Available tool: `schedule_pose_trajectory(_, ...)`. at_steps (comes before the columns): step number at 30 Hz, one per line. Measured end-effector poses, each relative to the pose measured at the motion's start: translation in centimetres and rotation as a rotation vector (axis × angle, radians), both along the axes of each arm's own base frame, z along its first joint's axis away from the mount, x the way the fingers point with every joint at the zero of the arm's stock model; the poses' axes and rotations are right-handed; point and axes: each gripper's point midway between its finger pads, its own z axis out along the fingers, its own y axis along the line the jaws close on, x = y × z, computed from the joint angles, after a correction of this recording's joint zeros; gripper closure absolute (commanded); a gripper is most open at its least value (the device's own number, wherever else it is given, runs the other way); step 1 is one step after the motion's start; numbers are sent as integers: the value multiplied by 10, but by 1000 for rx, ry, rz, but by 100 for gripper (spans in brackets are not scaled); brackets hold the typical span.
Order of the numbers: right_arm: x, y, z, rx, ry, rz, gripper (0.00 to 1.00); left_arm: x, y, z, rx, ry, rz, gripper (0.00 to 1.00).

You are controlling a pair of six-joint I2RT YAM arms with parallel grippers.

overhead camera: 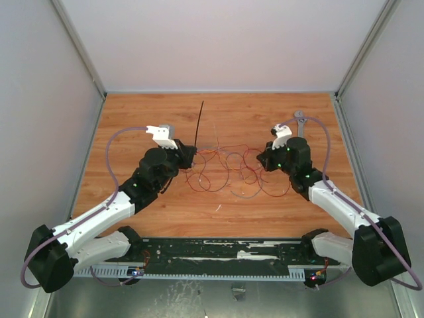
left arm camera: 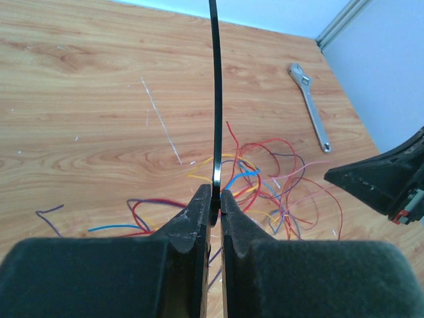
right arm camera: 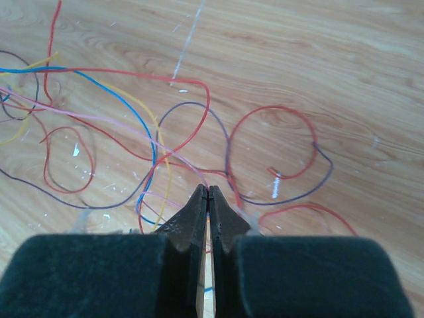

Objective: Zip-tie the wires
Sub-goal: Adjust the cable at the center of the board.

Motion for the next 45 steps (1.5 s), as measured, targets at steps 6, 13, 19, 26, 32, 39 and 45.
schedule_pose_trajectory(6, 5, -25, 5, -5, -6, -89, 100, 0, 1, -1, 3, 3, 6, 100)
schedule_pose_trajectory(13, 6, -40, 1, 7, 15, -136, 100, 1, 2, -1, 3, 2, 8, 100)
schedule_pose_trajectory(19, 0, -30, 1, 30, 27, -78, 87, 2, 3, -1, 3, 3, 11, 100)
schedule_pose_trajectory(26, -13, -11, 5, 81, 44, 45, 61, 2, 3, -1, 6, 1, 10, 100)
schedule_pose_trajectory(32, -19, 3, 26, 142, 9, 123, 61, 2, 3, -1, 9, 0, 10, 100)
schedule_pose_trajectory(39, -34, 57, 38, 214, -38, 297, 58, 2, 3, -1, 9, 0, 9, 100)
schedule_pose_trajectory(45, -36, 104, 2, 201, 26, 395, 53, 1, 2, -1, 9, 1, 4, 100)
